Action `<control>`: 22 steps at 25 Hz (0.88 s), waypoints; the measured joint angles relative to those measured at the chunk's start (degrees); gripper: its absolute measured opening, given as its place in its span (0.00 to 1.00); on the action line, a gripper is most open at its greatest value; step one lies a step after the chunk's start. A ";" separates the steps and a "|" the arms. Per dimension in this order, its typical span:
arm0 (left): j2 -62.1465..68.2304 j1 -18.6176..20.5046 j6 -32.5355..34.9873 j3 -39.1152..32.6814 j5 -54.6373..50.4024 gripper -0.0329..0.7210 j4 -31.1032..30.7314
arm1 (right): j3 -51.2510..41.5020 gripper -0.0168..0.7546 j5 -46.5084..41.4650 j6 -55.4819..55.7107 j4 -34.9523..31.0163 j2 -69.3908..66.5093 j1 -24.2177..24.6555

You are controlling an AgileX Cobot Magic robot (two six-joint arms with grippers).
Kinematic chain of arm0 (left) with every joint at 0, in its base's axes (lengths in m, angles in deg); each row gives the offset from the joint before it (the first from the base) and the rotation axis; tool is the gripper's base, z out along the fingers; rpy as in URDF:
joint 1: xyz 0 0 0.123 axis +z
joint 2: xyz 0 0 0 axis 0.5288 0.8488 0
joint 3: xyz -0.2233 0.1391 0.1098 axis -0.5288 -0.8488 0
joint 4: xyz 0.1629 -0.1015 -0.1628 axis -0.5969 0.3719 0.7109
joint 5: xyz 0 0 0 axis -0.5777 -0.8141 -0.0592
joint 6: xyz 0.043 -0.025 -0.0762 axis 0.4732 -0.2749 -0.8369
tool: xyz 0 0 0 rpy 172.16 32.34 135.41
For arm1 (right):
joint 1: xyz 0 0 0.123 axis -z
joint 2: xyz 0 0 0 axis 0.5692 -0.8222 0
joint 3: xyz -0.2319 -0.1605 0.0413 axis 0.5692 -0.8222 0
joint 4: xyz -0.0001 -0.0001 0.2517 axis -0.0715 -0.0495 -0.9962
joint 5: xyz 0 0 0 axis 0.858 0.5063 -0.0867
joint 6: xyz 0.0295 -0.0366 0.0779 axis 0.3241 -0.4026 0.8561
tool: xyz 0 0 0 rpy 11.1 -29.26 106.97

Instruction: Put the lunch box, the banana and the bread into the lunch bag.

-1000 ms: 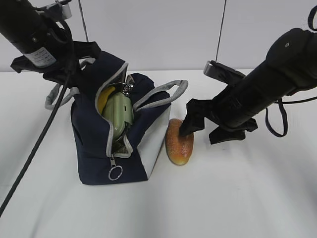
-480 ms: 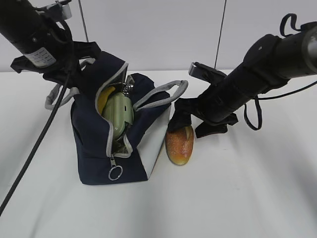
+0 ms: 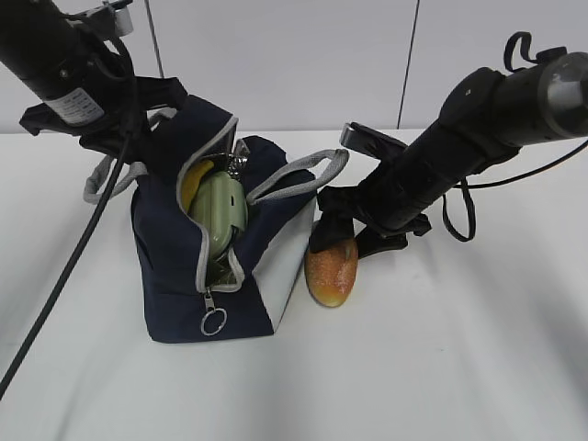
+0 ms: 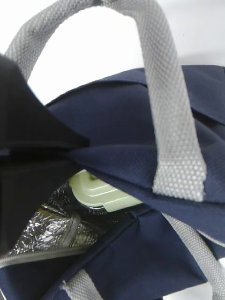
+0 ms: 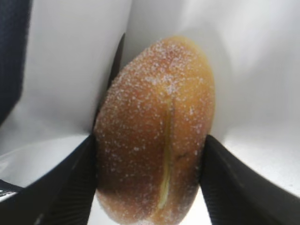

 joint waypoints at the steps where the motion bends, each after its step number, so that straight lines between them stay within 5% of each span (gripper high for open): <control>1: 0.00 0.00 0.00 0.00 0.00 0.04 0.00 | 0.04 0.65 -0.15 0.00 0.00 0.00 0.10; 7: 0.00 0.00 0.00 0.00 -0.06 0.04 0.00 | 0.13 0.64 -1.89 4.20 8.37 2.20 1.23; 15: 0.00 0.00 0.00 0.00 -0.06 0.04 0.00 | 0.49 0.63 -2.61 9.47 18.16 12.31 9.59; 18: 0.00 0.00 0.00 0.00 -0.06 0.04 0.00 | 2.00 0.63 -3.36 8.97 15.48 15.66 9.72; 22: 0.00 0.00 0.00 0.00 -0.06 0.04 -0.02 | 4.15 0.63 -6.49 3.14 1.35 17.60 8.97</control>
